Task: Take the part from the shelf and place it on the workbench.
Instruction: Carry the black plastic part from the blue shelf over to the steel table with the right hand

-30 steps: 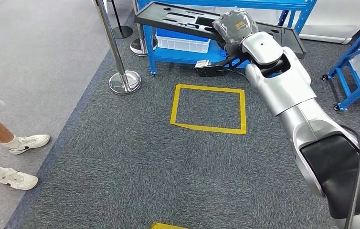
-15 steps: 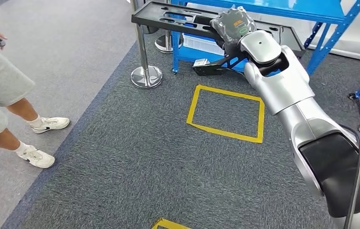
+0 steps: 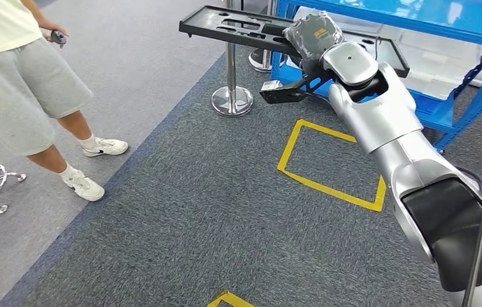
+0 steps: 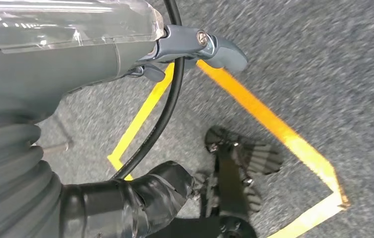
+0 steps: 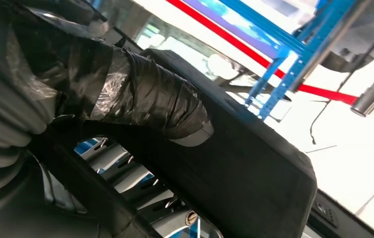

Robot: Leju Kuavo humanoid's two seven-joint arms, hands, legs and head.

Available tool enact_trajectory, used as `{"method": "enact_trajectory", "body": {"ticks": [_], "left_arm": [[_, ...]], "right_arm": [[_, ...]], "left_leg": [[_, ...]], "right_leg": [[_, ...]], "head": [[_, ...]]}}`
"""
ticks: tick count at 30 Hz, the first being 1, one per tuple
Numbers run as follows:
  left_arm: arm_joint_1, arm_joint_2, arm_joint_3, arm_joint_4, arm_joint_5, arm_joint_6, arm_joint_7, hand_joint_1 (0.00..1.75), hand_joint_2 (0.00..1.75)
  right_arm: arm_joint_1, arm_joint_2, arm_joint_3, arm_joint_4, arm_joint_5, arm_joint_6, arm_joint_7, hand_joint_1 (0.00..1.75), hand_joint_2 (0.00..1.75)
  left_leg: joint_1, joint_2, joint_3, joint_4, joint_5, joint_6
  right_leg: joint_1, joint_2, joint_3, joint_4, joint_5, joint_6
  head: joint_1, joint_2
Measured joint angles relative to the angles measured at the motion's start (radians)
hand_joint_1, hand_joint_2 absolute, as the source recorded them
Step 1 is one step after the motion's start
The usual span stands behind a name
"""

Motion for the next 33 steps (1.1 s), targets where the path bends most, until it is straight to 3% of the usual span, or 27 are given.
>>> {"method": "enact_trajectory", "body": {"ticks": [2,4,5,6,7,9,11,13,14,16,18,19,20,21,22,24,26,28,29,31,33], "left_arm": [[-0.001,-0.002,0.0,0.0,-0.002,0.0,0.002,0.0,1.75],[-0.003,-0.002,0.001,0.0,-0.006,0.0,0.003,0.0,1.75],[-0.003,-0.002,0.002,0.0,-0.008,0.0,0.003,0.0,1.75],[-0.003,-0.002,0.003,0.0,-0.01,0.0,0.003,0.0,1.75],[-0.003,-0.002,0.004,0.0,-0.011,0.0,0.003,0.0,1.75],[-0.004,-0.002,0.007,0.0,-0.014,0.0,0.004,0.0,1.75],[-0.006,-0.001,0.012,0.0,-0.016,-0.001,0.005,0.0,1.75],[-0.006,-0.001,0.018,0.0,-0.018,-0.001,0.006,0.0,1.75],[-0.004,-0.001,0.02,0.0,-0.019,-0.002,0.006,0.0,1.75],[-0.003,-0.001,0.022,0.0,-0.019,-0.002,0.007,0.0,1.75],[-0.006,-0.002,0.022,0.0,-0.02,-0.003,0.007,0.0,1.75],[-0.008,-0.002,0.023,0.0,-0.021,-0.003,0.007,0.0,1.75],[-0.009,-0.002,0.023,0.0,-0.022,-0.003,0.007,0.0,1.75],[-0.009,-0.002,0.023,0.0,-0.022,-0.003,0.007,0.0,1.75],[-0.008,-0.002,0.023,0.0,-0.023,-0.003,0.007,0.0,1.75],[-0.007,-0.004,0.023,0.0,-0.023,-0.005,0.007,0.0,1.75],[-0.008,-0.005,0.023,0.0,-0.023,-0.006,0.007,0.0,1.75],[-0.006,-0.004,0.024,0.0,-0.023,-0.006,0.008,0.0,1.75],[-0.003,-0.004,0.025,0.0,-0.023,-0.005,0.009,0.0,1.75],[0.0,-0.005,0.026,0.0,-0.023,-0.004,0.01,0.0,1.75],[-0.003,-0.006,0.027,0.0,-0.023,-0.003,0.012,0.0,1.75]], "right_arm": [[-0.005,-0.002,0.0,0.001,-0.002,0.002,-0.002,1.75,1.75],[-0.006,-0.003,0.001,0.004,-0.004,0.002,-0.003,1.75,1.75],[-0.006,-0.003,0.001,0.006,-0.006,0.002,-0.004,1.75,1.75],[-0.005,-0.003,0.002,0.007,-0.008,0.002,-0.004,1.75,1.75],[-0.005,-0.003,0.003,0.008,-0.01,0.001,-0.005,1.75,1.75],[-0.006,-0.004,0.003,0.008,-0.014,0.001,-0.005,1.75,1.75],[-0.008,-0.008,0.004,0.008,-0.017,0.0,-0.005,1.75,1.75],[-0.008,-0.011,0.005,0.009,-0.017,0.001,-0.005,1.75,1.75],[-0.009,-0.012,0.006,0.009,-0.017,0.003,-0.005,1.75,1.75],[-0.013,-0.014,0.008,0.011,-0.017,0.01,-0.004,1.75,1.75],[-0.017,-0.016,0.011,0.015,-0.017,0.021,-0.002,1.75,1.75],[-0.017,-0.016,0.013,0.019,-0.016,0.026,-0.002,1.75,1.75],[-0.017,-0.016,0.015,0.023,-0.015,0.029,-0.002,1.75,1.75],[-0.017,-0.015,0.017,0.026,-0.014,0.031,-0.002,1.75,1.75],[-0.018,-0.015,0.018,0.029,-0.013,0.032,-0.002,1.75,1.75],[-0.022,-0.013,0.019,0.031,-0.012,0.032,-0.002,1.75,1.75],[-0.027,-0.011,0.021,0.033,-0.011,0.034,-0.002,1.75,1.75],[-0.032,-0.004,0.025,0.035,-0.009,0.036,-0.003,1.75,1.75],[-0.035,0.001,0.026,0.036,-0.008,0.038,-0.004,1.75,1.75],[-0.045,0.009,0.029,0.037,-0.006,0.042,-0.005,1.75,1.75],[-0.056,0.01,0.029,0.037,-0.004,0.045,-0.005,1.75,1.75]], "left_leg": [[0.002,0.06,-0.043,0.096,-0.052,-0.011],[0.009,0.079,-0.098,0.213,-0.096,-0.018],[0.011,0.082,-0.109,0.237,-0.098,-0.02],[0.012,0.083,-0.104,0.226,-0.082,-0.019],[0.011,0.087,-0.078,0.175,-0.052,-0.016],[0.001,0.122,-0.007,0.037,-0.002,-0.005],[-0.012,0.146,0.027,-0.034,0.01,0.008],[-0.016,0.128,0.029,-0.042,0.011,0.019],[-0.014,0.116,0.033,-0.05,0.015,0.024],[-0.009,0.096,0.044,-0.067,0.024,0.035],[-0.007,0.077,0.048,-0.072,0.026,0.042],[-0.008,0.065,0.048,-0.071,0.026,0.044],[-0.008,0.052,0.048,-0.068,0.024,0.045],[-0.008,0.038,0.048,-0.064,0.023,0.045],[-0.007,0.024,0.048,-0.059,0.02,0.045],[-0.008,-0.003,0.043,-0.044,0.013,0.039],[-0.006,-0.024,0.032,-0.03,0.01,0.03],[-0.002,-0.044,0.023,-0.029,0.012,0.02],[-0.001,-0.039,0.019,-0.027,0.012,0.014],[-0.003,0.009,-0.002,0.015,-0.012,0.002],[0.002,0.063,-0.055,0.124,-0.062,-0.009]], "right_leg": [[0.0,-0.023,0.006,-0.006,0.002,-0.007],[0.001,-0.044,0.006,-0.006,0.001,-0.009],[0.002,-0.054,0.007,-0.006,0.0,-0.009],[0.002,-0.064,0.007,-0.006,-0.001,-0.009],[0.002,-0.074,0.009,-0.006,-0.002,-0.008],[0.006,-0.093,0.012,-0.006,-0.006,-0.003],[0.011,-0.112,0.015,-0.01,-0.008,0.004],[0.013,-0.131,0.019,-0.017,-0.009,0.015],[0.012,-0.128,0.021,-0.016,-0.013,0.02],[0.01,-0.087,0.004,0.03,-0.045,0.024],[0.009,-0.037,-0.053,0.148,-0.101,0.022],[0.01,-0.028,-0.084,0.206,-0.121,0.021],[0.011,-0.024,-0.104,0.238,-0.123,0.021],[0.011,-0.023,-0.108,0.235,-0.107,0.021],[0.01,-0.021,-0.094,0.197,-0.075,0.02],[0.005,0.008,-0.042,0.076,-0.011,0.02],[0.003,0.036,-0.013,0.011,0.008,0.019],[0.004,0.028,-0.011,0.006,0.007,0.014],[0.005,0.018,-0.008,0.002,0.009,0.009],[0.003,-0.004,-0.001,-0.007,0.012,-0.003],[0.006,-0.027,0.004,-0.01,0.011,-0.009]], "head": [[-0.001,0.0],[-0.001,0.0],[-0.001,0.0],[-0.001,0.0],[-0.001,0.0],[-0.002,0.0],[-0.001,0.0],[-0.001,0.0],[0.0,0.0],[0.0,0.0],[0.001,0.0],[0.001,0.0],[0.001,0.0],[0.001,0.0],[0.001,0.0],[0.001,0.0],[0.001,0.0],[0.001,0.0],[0.001,0.0],[-0.002,0.0],[-0.004,0.0]]}}
